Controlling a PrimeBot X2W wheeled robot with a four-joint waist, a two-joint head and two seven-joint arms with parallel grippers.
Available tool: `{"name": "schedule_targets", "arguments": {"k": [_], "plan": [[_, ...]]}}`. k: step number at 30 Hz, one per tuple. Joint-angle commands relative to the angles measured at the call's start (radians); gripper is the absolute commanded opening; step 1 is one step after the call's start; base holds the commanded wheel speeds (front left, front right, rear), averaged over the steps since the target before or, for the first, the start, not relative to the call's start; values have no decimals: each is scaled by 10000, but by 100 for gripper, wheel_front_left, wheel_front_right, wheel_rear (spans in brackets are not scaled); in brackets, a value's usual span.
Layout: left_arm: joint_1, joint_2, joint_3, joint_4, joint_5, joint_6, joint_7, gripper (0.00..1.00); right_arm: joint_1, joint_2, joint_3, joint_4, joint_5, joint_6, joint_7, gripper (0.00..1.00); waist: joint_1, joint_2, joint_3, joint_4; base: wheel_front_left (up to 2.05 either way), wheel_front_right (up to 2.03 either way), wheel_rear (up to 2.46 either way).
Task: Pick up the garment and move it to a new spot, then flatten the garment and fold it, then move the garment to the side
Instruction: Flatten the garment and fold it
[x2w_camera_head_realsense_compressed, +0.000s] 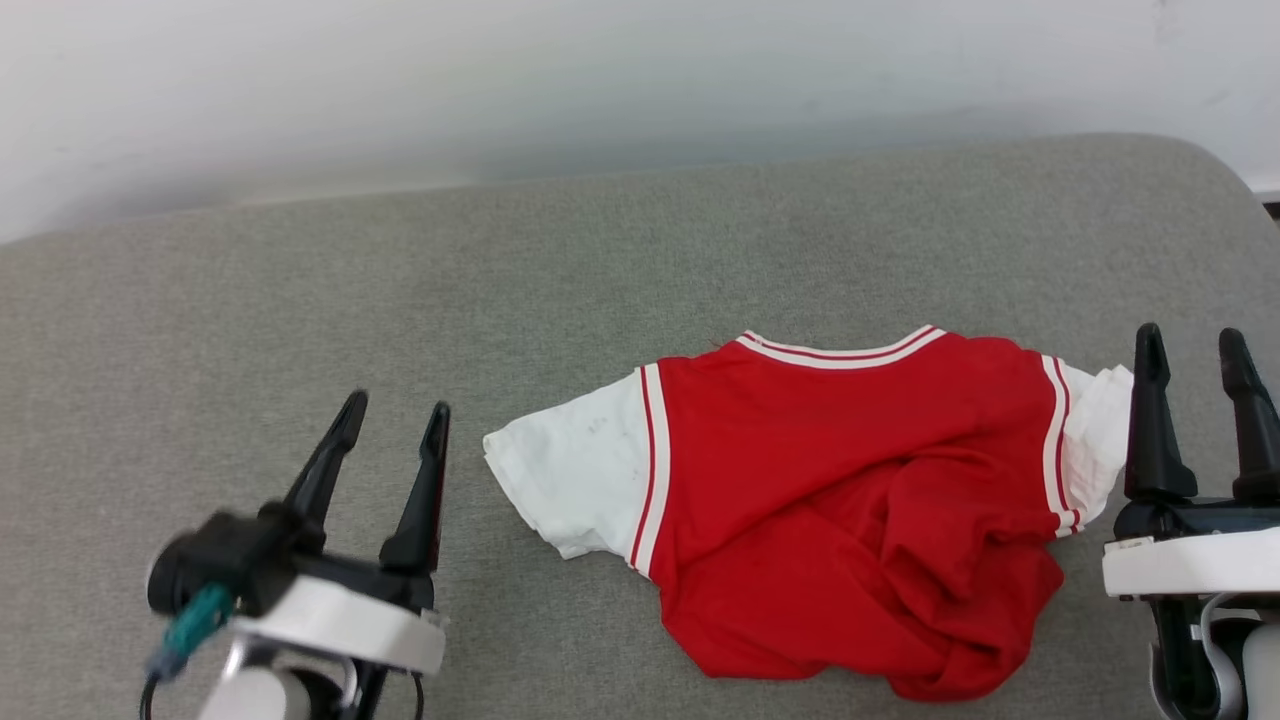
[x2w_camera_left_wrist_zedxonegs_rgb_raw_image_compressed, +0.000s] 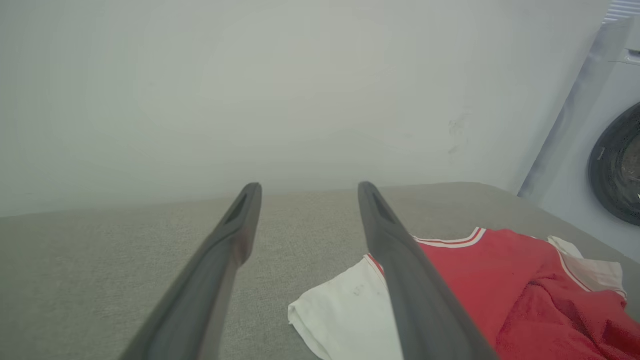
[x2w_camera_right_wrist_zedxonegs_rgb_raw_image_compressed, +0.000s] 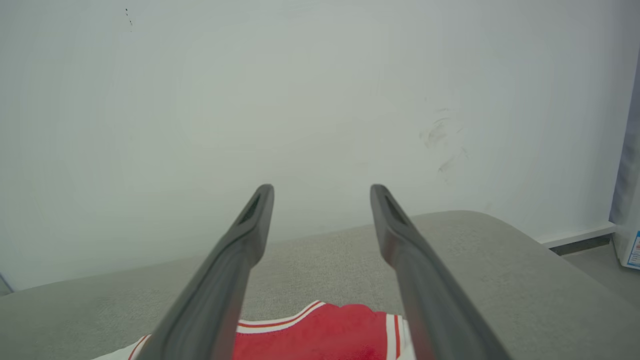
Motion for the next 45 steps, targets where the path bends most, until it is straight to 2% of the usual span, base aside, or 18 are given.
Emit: {"name": "schedule_targets", "arguments": {"k": [1,4,8,12,15,20,30,32,37,45], "plan": [[-419,273,-136,-13,-22,-15,181,100,83,78,-67,-67,-93,-3,-48,100,1,0,160,-113,0,0,0],[-1249,1125,-968,193,-174,-15,1588,100,-57,141,-272,-206,-188,-3,-77,100,1,0,398,-195,0,0,0],[-2887,2078,-1998,668,-1188,-15,4335,100,-205,224,-480,-300,-284,-3,-105,100,1,0,701,-266,0,0,0],[-4216,2762,-2980,1359,-2478,-14,7281,100,-323,351,-426,-238,-343,-3,-126,100,1,0,947,-390,0,0,0],[-4825,2977,-3303,1857,-3481,-15,8919,100,-370,437,-249,-170,-426,-3,-151,100,1,0,1134,-548,0,0,0],[-5450,3292,-3641,2627,-3821,-14,10133,100,-477,549,-161,-65,-431,-3,-181,100,1,0,1475,-834,0,0,0],[-5383,3555,-4619,3605,-3895,-15,10630,100,-544,670,-161,-125,-328,-3,-190,100,1,0,1910,-1175,0,0,0],[-5293,3581,-4758,3745,-3983,-15,10587,0,-515,674,-182,-145,-358,-3,-191,100,1,0,1933,-1173,0,0,0],[-5203,3770,-4608,4011,-4047,16,9947,0,-485,682,-154,-89,-467,-3,-191,100,1,0,1776,-1064,0,0,0],[-5274,4059,-3471,4113,-3779,514,7345,0,-266,682,-91,138,-635,-3,-188,100,1,0,1254,-630,0,0,0]]}}
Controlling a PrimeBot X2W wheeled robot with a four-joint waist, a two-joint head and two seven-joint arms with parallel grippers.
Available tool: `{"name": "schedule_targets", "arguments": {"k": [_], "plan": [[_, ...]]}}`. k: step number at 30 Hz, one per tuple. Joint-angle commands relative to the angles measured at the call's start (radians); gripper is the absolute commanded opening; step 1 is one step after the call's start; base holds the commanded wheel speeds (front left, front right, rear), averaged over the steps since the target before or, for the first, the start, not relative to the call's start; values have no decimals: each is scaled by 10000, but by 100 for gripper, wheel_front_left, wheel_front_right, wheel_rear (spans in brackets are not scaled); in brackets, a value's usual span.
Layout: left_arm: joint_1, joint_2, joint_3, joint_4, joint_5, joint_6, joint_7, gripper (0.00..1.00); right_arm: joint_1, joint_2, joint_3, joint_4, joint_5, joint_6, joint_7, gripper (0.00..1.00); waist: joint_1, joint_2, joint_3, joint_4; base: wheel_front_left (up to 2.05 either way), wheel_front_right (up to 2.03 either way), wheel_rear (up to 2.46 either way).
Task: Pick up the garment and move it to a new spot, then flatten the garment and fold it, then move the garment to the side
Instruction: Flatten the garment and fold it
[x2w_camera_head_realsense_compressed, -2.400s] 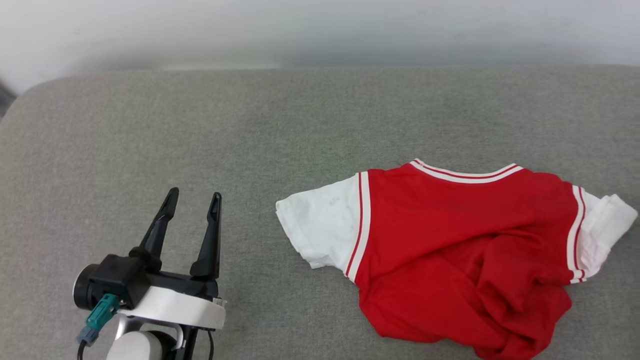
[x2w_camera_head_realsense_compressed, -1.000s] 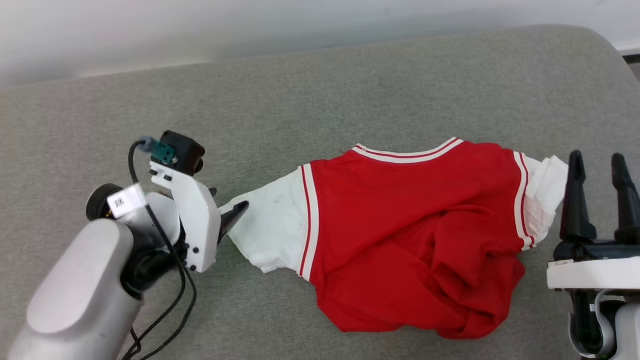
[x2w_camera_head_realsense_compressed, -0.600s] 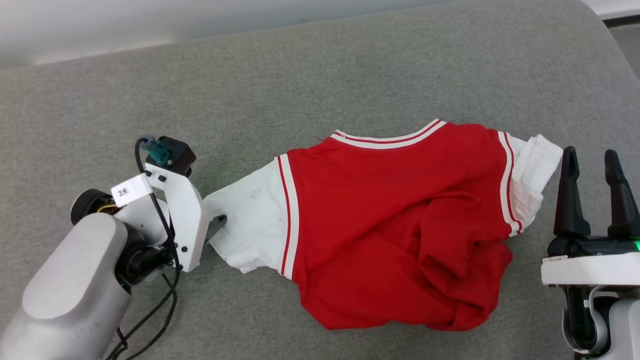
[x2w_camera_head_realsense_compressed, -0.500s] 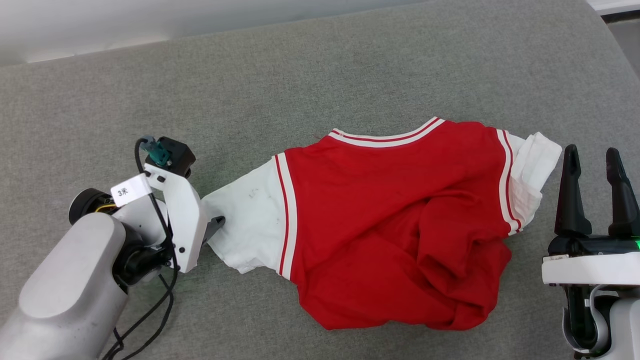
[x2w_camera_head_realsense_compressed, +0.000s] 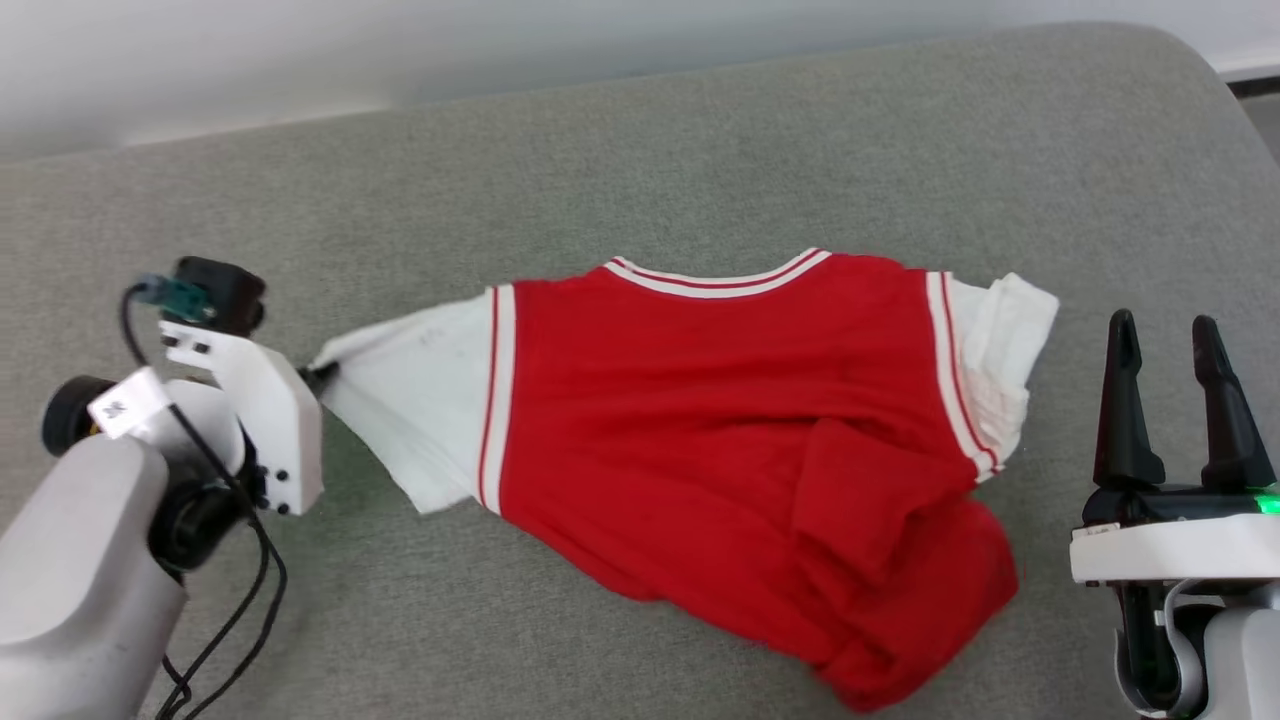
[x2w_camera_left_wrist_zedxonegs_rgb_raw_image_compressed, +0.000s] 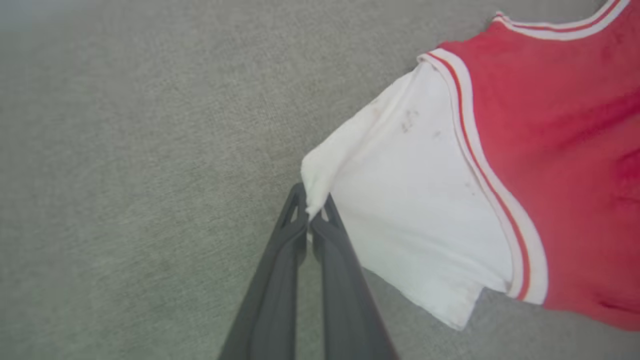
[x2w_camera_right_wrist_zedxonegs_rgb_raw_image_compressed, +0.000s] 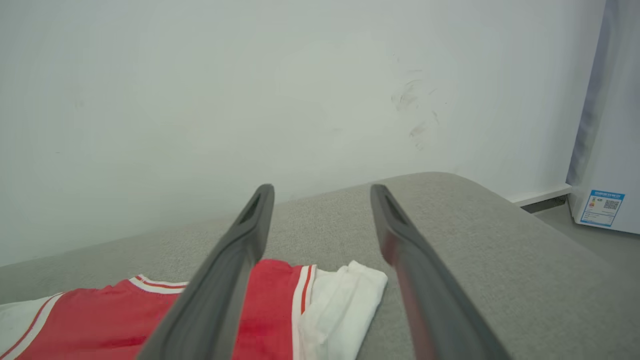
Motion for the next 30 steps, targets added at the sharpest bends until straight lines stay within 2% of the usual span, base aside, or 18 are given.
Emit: {"name": "schedule_targets", "arguments": {"k": [1,6,10,11,12,13,14,18,22,26,30], "plan": [[135,98,234,46,5,135,-391,0,90,30,18,51,-55,-3,-25,100,-1,-1,-195,190,0,0,0],[448,274,879,-131,-67,547,-1492,0,187,29,72,200,-151,-3,57,100,-1,-1,-420,474,0,0,0],[1143,333,1092,-331,-220,819,-1832,0,269,28,33,247,-195,-3,190,100,-1,-1,-557,666,0,0,0],[1336,364,1100,-404,-224,889,-1888,4,279,28,21,261,-216,-3,240,100,-1,-1,-594,710,0,0,0],[1514,402,1093,-483,-200,946,-1935,27,271,29,19,260,-230,-3,249,100,-1,-1,-623,747,0,0,0],[1697,415,1067,-579,-156,984,-2008,78,267,29,12,251,-244,-3,291,100,-1,-1,-650,783,0,0,0],[1857,403,1096,-657,-155,1022,-2154,100,277,29,9,242,-248,-3,334,100,-1,-1,-677,821,0,0,0],[2310,198,1327,-1247,22,1177,-3338,100,341,30,-28,186,-261,-3,414,100,-1,-1,-835,995,0,0,0],[2654,0,1541,-2092,493,1280,-5112,100,392,30,-28,82,-248,-3,481,100,-1,-1,-994,1160,0,0,0],[3206,-329,1721,-2949,1035,1639,-6905,100,521,31,-37,11,-235,-3,562,100,-1,-1,-1218,1338,0,0,0],[4033,-889,2073,-3902,1475,2071,-7532,100,675,31,-9,-61,-193,-3,659,100,-1,-1,-1401,1468,0,0,0]]}}
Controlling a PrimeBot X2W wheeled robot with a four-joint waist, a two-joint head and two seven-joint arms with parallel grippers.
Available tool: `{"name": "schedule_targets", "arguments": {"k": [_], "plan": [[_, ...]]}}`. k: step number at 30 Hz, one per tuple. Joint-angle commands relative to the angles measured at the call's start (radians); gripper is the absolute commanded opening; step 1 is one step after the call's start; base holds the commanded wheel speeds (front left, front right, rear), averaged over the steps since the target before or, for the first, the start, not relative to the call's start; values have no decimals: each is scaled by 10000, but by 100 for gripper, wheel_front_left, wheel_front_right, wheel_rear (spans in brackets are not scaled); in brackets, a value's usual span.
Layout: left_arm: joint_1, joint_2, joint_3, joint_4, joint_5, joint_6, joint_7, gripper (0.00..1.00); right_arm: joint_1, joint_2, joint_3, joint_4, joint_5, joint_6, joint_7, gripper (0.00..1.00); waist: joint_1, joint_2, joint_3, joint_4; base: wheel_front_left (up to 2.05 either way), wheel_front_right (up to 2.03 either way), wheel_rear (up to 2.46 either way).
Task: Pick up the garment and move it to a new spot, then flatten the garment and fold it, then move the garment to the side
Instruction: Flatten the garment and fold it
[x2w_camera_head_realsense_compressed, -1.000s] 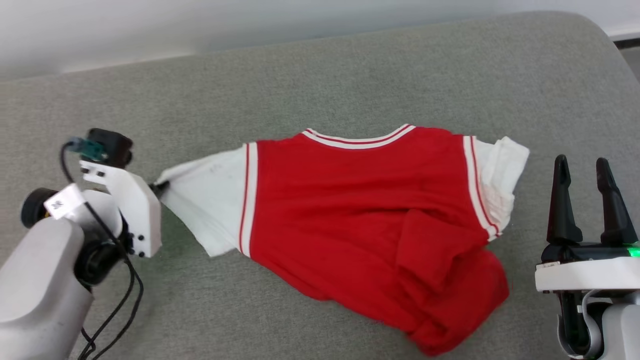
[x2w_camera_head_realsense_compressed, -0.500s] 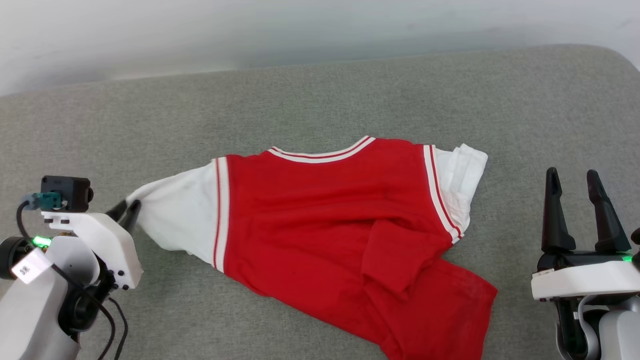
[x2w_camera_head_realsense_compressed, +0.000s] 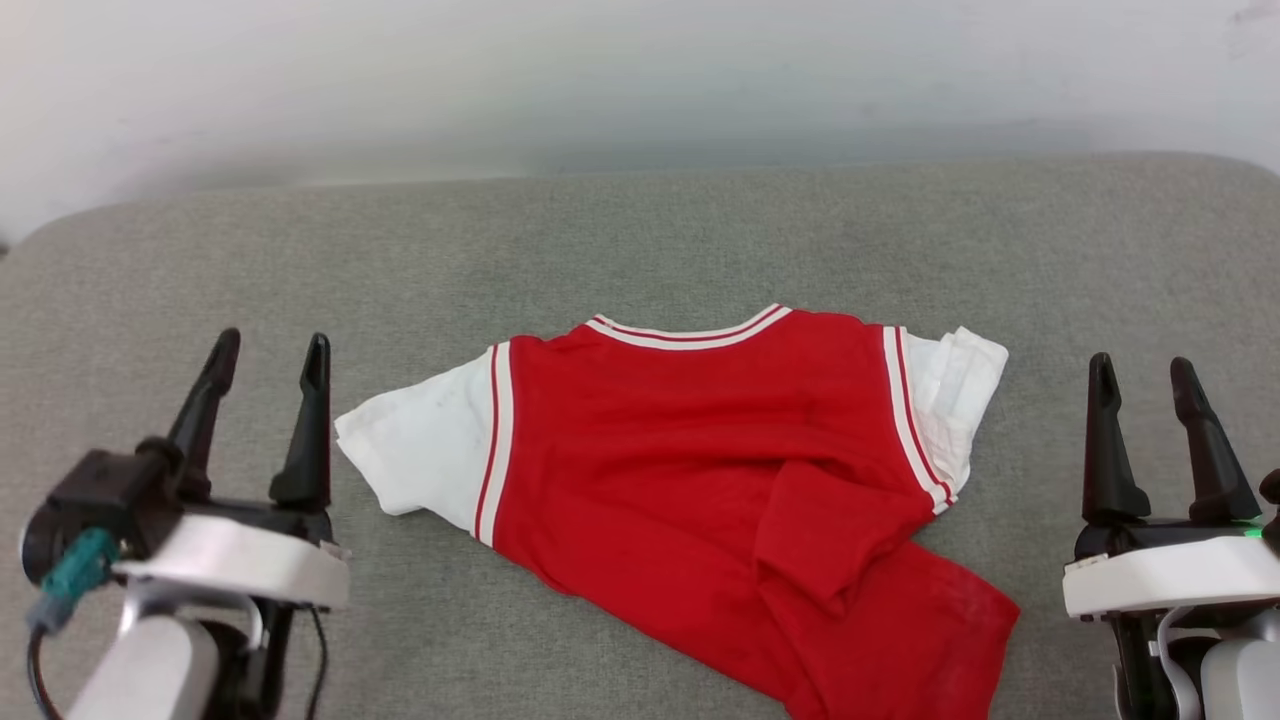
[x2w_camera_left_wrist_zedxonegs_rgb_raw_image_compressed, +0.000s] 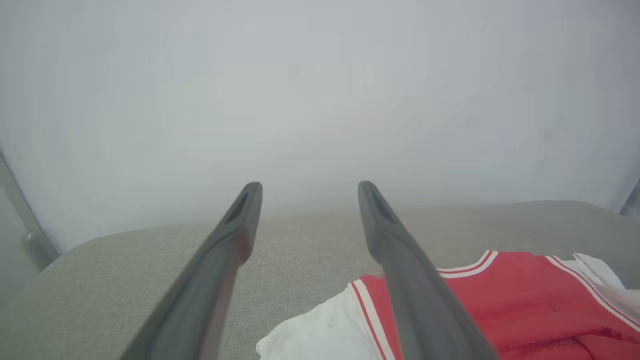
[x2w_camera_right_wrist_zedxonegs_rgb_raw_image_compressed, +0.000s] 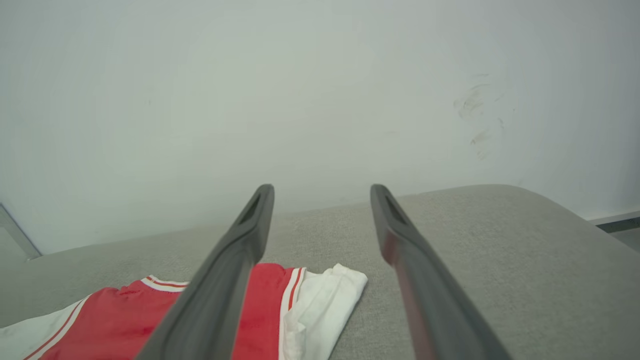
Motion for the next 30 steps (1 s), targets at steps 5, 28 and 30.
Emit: {"name": "schedule_targets", "arguments": {"k": [5,28,30], "plan": [[1440,-1023,658,-1276,832,166,-137,100,316,26,101,-92,89,-3,137,100,0,0,-151,173,0,0,0],[626,-2219,-687,-691,1992,-2074,1707,100,93,-221,330,-444,113,-3,638,100,0,0,218,335,0,0,0],[121,-2309,-1092,-463,1884,-2105,2704,100,81,-194,408,-410,112,-3,633,100,0,0,349,266,0,0,0]]}}
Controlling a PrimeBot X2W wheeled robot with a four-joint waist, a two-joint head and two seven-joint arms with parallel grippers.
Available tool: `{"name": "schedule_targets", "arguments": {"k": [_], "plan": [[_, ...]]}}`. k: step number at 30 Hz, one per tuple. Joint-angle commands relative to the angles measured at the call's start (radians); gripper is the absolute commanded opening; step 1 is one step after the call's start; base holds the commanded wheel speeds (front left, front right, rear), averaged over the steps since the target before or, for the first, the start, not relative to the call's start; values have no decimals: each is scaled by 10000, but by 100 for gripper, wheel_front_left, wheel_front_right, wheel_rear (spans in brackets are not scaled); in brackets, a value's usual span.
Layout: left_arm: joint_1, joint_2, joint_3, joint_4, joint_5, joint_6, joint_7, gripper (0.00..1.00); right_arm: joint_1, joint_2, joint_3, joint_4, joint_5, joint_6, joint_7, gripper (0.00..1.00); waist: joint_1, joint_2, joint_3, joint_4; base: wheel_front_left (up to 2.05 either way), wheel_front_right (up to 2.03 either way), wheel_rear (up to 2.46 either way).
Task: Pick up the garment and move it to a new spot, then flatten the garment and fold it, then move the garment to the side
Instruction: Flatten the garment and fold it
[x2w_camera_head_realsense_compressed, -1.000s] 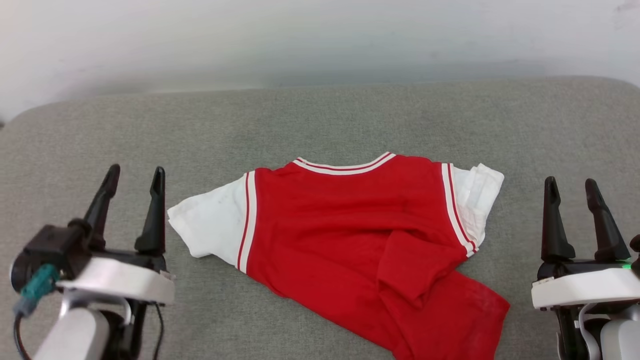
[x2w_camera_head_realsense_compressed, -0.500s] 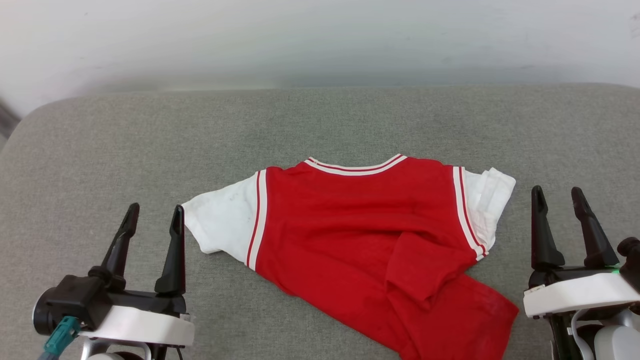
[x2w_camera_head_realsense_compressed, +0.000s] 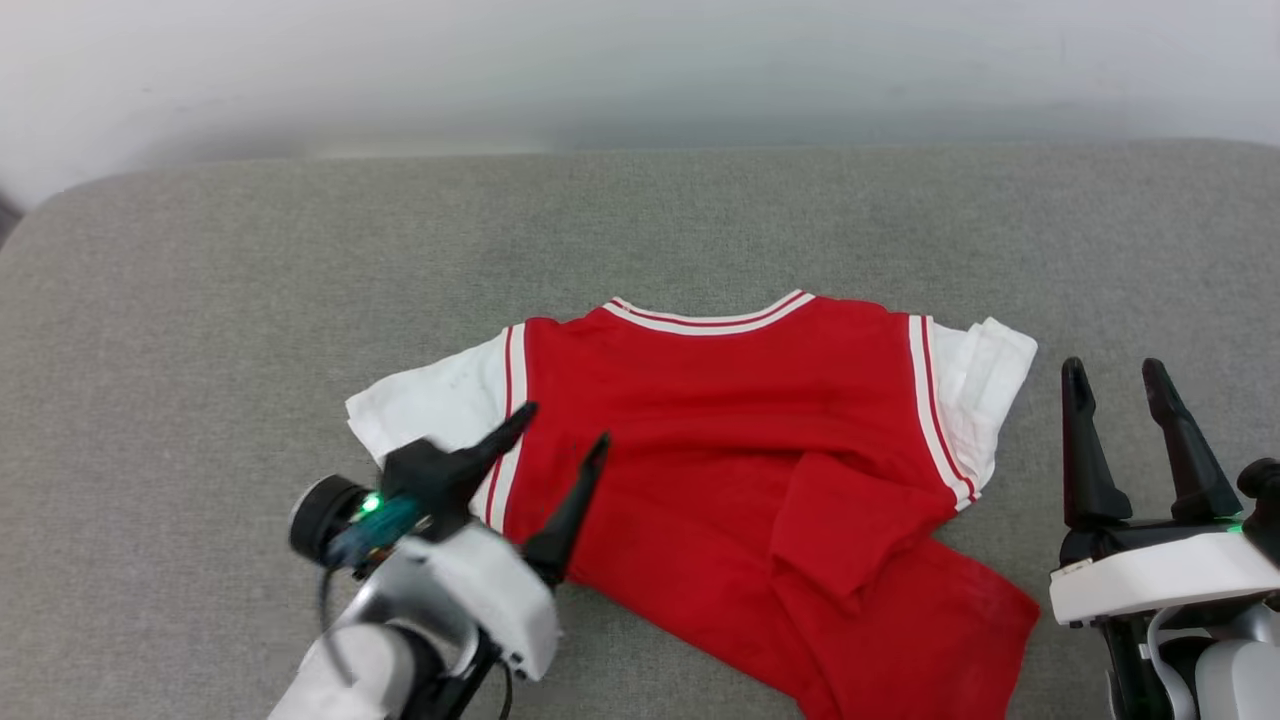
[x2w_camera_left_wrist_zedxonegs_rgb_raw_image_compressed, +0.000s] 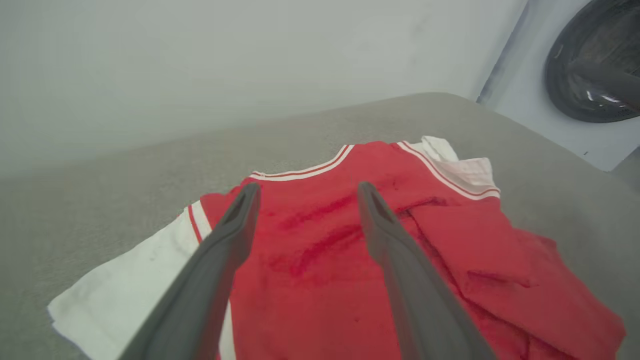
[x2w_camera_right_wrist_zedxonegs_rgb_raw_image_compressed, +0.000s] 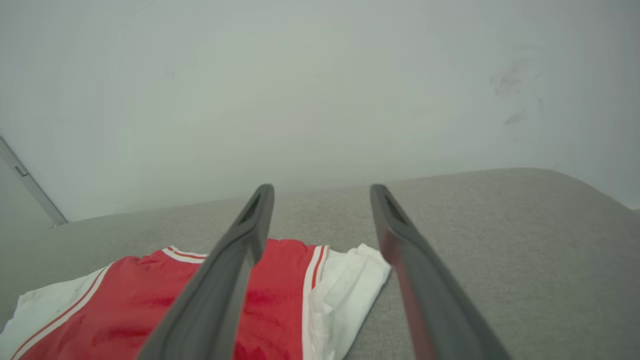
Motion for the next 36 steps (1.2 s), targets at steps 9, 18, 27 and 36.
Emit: {"name": "schedule_targets", "arguments": {"k": [9,18,27,36], "plan": [[-2233,-302,-2116,1177,-545,-278,4342,100,-311,45,103,148,-54,-3,-129,100,0,0,685,-468,0,0,0],[-3433,-821,-3541,2487,-939,-326,5567,100,-493,104,252,341,-59,-3,-305,100,0,0,1177,-893,0,0,0],[-3706,-858,-4844,4305,-1092,-334,5926,100,-643,148,293,523,-72,-3,-469,100,0,0,1407,-1034,0,0,0],[-3845,-310,-6565,4432,-2241,-358,6242,0,-546,151,303,738,-115,-3,-468,100,0,0,1079,-895,0,0,0]]}}
